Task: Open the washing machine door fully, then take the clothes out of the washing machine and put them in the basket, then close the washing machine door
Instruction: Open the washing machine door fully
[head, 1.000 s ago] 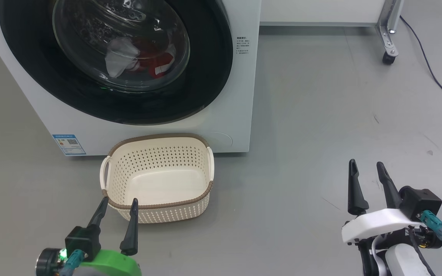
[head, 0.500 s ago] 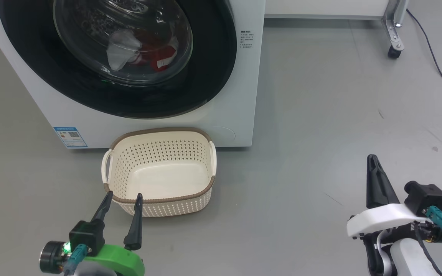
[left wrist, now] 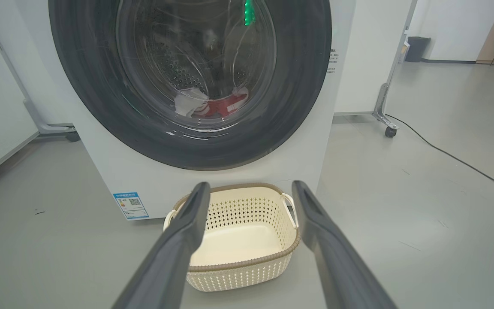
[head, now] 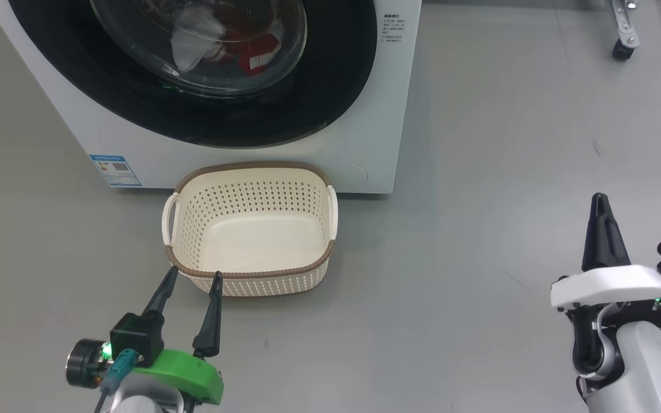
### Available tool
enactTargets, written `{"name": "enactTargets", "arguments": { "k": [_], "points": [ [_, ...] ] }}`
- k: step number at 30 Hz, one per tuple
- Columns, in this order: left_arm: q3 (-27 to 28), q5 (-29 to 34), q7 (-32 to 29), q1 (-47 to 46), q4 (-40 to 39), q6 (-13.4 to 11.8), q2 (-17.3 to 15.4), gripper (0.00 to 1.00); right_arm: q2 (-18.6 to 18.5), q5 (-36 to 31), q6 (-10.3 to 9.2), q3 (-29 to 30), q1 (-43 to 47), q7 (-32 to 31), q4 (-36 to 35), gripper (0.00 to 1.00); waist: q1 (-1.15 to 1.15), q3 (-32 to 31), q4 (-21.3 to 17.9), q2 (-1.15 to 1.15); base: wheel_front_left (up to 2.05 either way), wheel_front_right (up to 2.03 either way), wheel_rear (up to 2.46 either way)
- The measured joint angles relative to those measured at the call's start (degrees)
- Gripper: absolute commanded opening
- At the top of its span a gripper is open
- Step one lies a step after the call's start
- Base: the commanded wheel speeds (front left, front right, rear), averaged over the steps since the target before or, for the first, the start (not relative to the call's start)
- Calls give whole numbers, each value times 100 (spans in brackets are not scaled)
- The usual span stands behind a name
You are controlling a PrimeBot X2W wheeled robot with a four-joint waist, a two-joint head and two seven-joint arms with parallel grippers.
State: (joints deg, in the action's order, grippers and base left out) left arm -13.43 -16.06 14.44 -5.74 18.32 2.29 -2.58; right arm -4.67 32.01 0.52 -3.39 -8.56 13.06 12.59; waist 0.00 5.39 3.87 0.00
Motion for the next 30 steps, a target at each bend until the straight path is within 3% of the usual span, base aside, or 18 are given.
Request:
{"name": "enactTargets", "arguments": {
  "k": [10,16,30],
  "points": [
    [-178,-56,0,-285,-91,31,12,100,81,1340,188,725,-774,-441,60,0,0,432,260,0,0,0,0],
    [-339,-253,0,-469,-216,31,15,100,87,2158,183,1218,-1401,-840,0,0,0,735,458,0,0,0,0],
    [-668,-595,0,-858,-383,-15,29,100,-252,2960,-193,1568,-2774,-1836,57,0,0,1430,931,0,0,0,0]
  ]
}}
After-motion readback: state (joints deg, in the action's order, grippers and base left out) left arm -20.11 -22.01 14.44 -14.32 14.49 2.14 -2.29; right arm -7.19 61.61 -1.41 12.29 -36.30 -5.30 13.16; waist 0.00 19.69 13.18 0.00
